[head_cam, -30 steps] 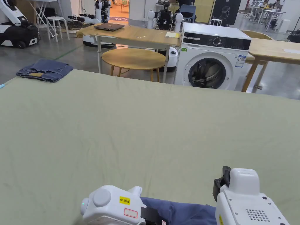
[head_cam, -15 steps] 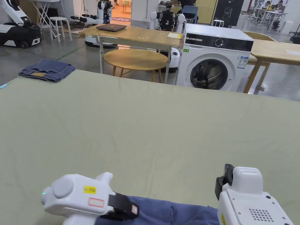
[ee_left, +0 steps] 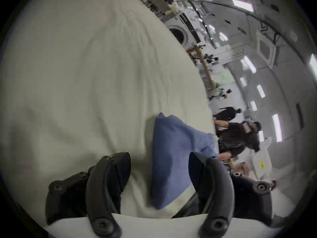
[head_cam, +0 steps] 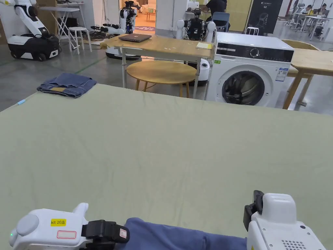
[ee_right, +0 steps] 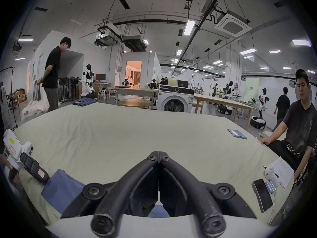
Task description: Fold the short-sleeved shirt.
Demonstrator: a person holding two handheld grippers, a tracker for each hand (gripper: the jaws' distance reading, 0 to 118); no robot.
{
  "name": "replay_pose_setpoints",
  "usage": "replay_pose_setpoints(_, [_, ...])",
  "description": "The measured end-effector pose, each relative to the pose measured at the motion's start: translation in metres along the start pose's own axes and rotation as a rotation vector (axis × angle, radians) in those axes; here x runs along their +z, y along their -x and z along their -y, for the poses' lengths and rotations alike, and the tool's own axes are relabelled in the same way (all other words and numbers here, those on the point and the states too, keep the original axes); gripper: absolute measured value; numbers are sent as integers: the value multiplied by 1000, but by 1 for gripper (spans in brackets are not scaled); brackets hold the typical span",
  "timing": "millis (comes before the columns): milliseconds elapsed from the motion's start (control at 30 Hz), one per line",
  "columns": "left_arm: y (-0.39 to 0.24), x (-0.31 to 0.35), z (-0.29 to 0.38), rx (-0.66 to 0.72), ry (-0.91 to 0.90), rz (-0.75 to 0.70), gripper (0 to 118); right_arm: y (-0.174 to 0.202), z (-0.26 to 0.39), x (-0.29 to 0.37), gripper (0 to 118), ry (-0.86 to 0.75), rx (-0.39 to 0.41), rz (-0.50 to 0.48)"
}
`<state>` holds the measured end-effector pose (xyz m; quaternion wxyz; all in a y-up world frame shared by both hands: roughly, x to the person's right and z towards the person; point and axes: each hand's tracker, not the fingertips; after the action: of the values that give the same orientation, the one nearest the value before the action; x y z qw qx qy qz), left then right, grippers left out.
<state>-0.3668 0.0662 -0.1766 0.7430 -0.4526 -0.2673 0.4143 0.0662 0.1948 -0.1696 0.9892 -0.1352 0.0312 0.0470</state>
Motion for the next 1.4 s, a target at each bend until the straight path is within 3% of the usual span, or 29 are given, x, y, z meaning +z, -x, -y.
replay_pose_setpoints(100, [10,-24,2,68,71,118,70,0,0,0,0,4,-6,-3])
replay_pose_setpoints(167, [9,-35,3,77,74,148,63,0,0,0,0,4,-9,-3])
replay_pose_setpoints(233, [4,-41,3,46,66,96,39,-1,0,0,0,4,-10,1])
replay_pose_setpoints(267, [4,-42,3,31,64,14,13,-2,-1,1,0,3,-13,3])
replay_pose_setpoints(300, [-4,-42,6,18,54,-32,7,-3,-1,1,0,3,-18,4])
replay_pose_setpoints(367, [-2,-37,7,47,43,21,5,-4,-3,1,0,0,-20,3])
replay_pose_setpoints(567, [-32,-7,7,-34,-12,-3,2,-7,-5,3,0,-11,-3,7])
replay_pose_setpoints(933, [-118,99,-10,-235,-178,-374,2,-4,-8,0,0,-18,-1,-7])
replay_pose_setpoints(1167, [-184,54,4,-353,-90,-492,2,-2,-7,2,0,-19,-10,-17])
replay_pose_setpoints(1400, [-233,-5,16,-449,-6,-460,2,-11,-2,3,0,-6,-18,0])
